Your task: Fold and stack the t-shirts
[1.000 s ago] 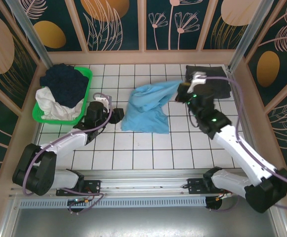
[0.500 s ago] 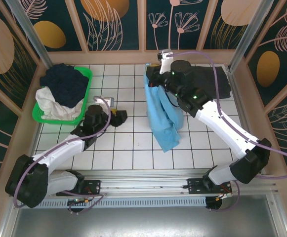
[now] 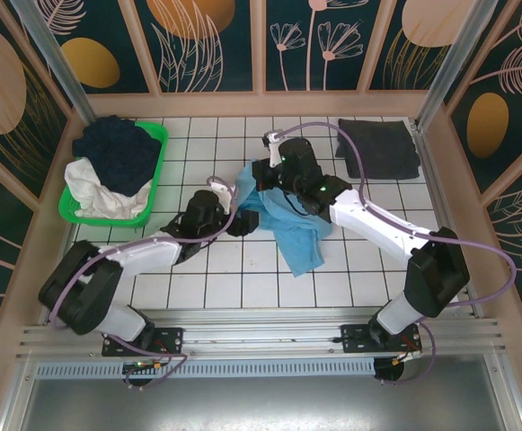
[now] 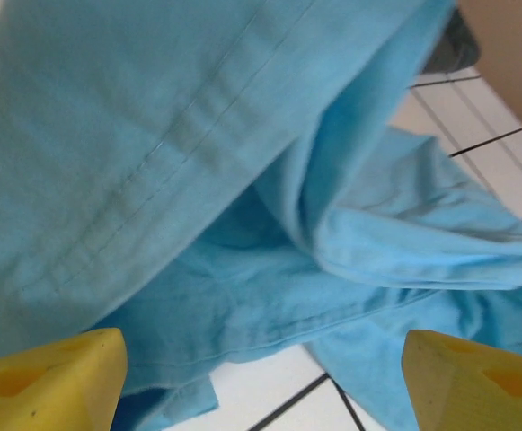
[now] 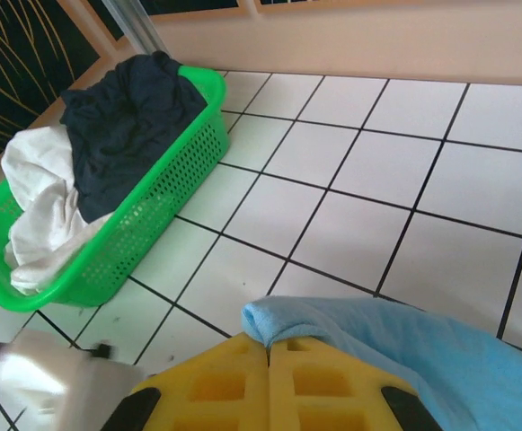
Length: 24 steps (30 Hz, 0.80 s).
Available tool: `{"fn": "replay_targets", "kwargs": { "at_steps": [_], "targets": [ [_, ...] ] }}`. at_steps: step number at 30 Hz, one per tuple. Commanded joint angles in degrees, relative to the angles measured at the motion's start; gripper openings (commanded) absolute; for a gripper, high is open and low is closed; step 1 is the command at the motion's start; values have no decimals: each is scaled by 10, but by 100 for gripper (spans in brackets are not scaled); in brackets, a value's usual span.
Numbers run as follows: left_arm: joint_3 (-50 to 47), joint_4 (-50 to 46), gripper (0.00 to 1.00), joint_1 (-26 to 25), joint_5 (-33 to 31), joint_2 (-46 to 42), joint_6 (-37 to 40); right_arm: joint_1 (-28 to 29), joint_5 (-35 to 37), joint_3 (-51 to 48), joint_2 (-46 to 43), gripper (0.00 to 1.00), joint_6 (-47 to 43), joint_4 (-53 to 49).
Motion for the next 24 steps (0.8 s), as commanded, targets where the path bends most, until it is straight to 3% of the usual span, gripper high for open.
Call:
{"fn": "replay_targets", "kwargs": {
  "at_steps": [1,8,10,13,18,24],
  "targets": [
    [38,-1,80,1,-20,52,22,-2,18,4,-58,0,9,24],
    [79,-3,68,1,-16,116,23,-28,12,-46,-130,2,10,12],
    [89,-18,65,1,-27,146,25,-42,7,-67,-123,28,23,-1],
    [95,-43,63,1,-40,156,22,-53,32,-99,-121,45,35,-41],
    [76,-80,74,1,-72,123,15,-20,129,-250,-223,52,100,-73],
    [79,-138,77,3,-143,127,22,33,133,-409,-341,51,205,-98]
  ]
}}
